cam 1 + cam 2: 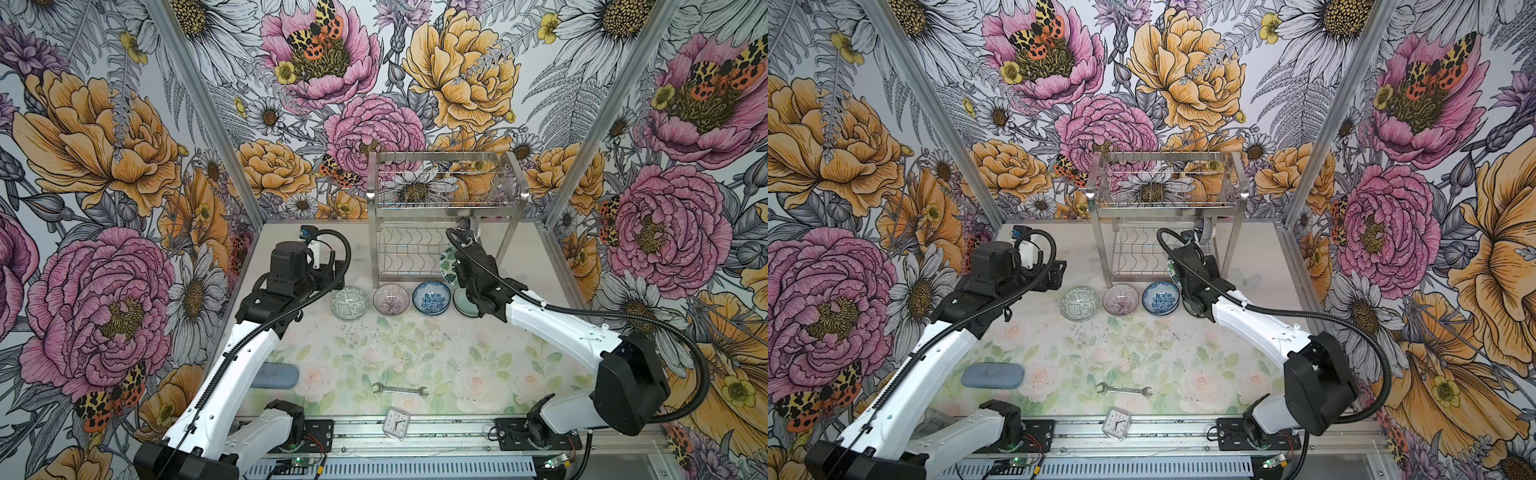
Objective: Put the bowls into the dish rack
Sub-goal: 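Open the left gripper and withdraw it while the right gripper lifts the bowl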
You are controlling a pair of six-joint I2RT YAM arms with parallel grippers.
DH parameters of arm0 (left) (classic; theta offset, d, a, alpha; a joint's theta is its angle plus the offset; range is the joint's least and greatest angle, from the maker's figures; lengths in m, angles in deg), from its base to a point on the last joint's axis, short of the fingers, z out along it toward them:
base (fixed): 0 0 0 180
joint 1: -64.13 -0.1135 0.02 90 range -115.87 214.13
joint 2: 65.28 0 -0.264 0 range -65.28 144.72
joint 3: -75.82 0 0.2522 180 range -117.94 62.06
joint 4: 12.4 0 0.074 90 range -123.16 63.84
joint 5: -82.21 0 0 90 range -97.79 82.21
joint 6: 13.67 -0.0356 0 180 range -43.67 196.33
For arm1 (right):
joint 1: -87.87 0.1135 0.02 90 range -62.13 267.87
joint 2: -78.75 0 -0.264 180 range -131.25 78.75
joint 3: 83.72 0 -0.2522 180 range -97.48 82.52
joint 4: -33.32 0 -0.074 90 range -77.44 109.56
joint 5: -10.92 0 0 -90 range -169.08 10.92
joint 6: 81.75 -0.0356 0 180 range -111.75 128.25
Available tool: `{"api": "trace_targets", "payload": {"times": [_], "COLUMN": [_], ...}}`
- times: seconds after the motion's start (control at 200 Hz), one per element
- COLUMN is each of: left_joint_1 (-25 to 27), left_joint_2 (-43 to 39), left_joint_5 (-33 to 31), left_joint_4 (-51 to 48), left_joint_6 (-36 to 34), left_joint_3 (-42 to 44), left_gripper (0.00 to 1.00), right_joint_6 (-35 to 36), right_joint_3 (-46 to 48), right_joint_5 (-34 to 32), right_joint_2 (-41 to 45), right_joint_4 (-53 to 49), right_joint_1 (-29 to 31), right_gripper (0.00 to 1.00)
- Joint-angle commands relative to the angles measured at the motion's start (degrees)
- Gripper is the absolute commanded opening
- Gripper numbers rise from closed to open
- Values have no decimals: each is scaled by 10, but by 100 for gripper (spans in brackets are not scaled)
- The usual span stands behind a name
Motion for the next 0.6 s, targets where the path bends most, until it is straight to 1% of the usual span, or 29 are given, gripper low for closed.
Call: {"api": "trace_targets", "payload": {"times": [0.0, 0.11, 0.29, 0.395, 0.595], "left_joint_1": [-20, -25, -25, -25, -26], "left_joint_2": [-7, -10, -12, -13, -14], "left_joint_5": [33, 43, 50, 51, 55], "left_joint_4": [-10, -11, -11, -11, -11], "left_joint_6": [-24, -24, -22, -22, -20], "left_joint_3": [8, 10, 16, 15, 15], "left_gripper": [98, 99, 99, 99, 98], "right_joint_6": [71, 124, 228, 271, 380], "right_joint_3": [-38, -45, -63, -88, -115], "right_joint_5": [-121, -162, -215, -229, -246], "right_joint_2": [-22, -58, -140, -184, -248], "right_joint_4": [41, 86, 197, 239, 341], "right_joint_1": [4, 3, -5, -18, -38], "right_gripper": [0, 0, 0, 0, 0]}}
